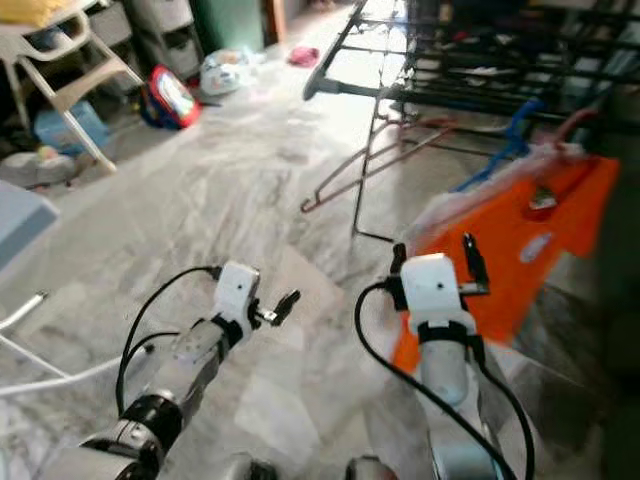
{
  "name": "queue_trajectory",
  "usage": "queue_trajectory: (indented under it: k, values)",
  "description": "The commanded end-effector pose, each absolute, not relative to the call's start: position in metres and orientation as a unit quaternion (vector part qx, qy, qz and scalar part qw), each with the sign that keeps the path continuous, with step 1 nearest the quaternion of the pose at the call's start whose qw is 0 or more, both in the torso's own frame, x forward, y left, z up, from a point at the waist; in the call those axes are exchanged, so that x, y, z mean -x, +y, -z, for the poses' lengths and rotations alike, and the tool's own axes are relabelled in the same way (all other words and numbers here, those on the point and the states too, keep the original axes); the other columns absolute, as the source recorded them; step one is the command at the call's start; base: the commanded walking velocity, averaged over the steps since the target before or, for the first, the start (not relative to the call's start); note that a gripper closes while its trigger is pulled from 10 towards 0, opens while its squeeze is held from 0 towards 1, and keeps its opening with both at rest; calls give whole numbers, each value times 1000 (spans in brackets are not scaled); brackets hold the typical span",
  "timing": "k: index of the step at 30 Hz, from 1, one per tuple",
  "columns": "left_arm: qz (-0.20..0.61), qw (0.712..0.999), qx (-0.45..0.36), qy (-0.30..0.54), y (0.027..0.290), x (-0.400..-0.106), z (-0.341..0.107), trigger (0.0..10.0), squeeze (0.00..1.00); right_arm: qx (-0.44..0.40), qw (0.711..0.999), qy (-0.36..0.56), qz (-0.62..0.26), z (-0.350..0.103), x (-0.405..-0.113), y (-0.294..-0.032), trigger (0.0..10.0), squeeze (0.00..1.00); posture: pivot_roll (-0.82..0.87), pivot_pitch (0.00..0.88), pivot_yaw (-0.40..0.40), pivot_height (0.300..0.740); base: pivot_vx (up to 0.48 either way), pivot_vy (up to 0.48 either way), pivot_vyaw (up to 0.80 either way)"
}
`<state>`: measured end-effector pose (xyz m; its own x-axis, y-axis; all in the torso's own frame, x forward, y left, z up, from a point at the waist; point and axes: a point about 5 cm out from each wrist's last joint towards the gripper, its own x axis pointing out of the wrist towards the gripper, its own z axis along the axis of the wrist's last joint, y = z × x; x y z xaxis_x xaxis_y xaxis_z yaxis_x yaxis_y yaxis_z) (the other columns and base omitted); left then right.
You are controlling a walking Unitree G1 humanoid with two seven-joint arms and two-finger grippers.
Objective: Hang hanger
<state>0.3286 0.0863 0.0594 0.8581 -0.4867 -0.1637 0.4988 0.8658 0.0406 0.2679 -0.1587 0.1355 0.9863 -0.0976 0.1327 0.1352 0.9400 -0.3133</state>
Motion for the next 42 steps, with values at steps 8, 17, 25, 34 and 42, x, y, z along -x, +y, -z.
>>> queue_trajectory:
  k: [8, 17, 25, 34, 42]
  values:
    - [186, 967, -93, 150, 128, -311, -24, 10000, 0, 142, 986, 73, -44, -75, -275, -156, 10000, 0, -35, 199, 57, 740, -61, 0, 0]
    - [115, 960, -131, 221, 160, -286, 7, 10000, 0, 114, 978, 113, -136, -44, -270, -138, 10000, 0, 28, 192, 27, 740, 0, 0, 0]
    - [63, 939, -137, 310, 175, -250, 40, 10000, 0, 90, 977, 159, -111, -8, -260, -139, 10000, 0, 35, 178, -2, 740, 0, 0, 200]
    - [69, 936, -143, 315, 178, -249, 41, 10000, 0, 87, 981, 132, -113, -13, -265, -138, 10000, 0, 4, 194, 31, 740, 0, 0, 800]
    - [62, 929, -152, 332, 184, -246, 44, 10000, 0, 60, 985, 135, -95, -10, -267, -136, 10000, 0, -4, 192, 47, 740, 0, 0, 800]
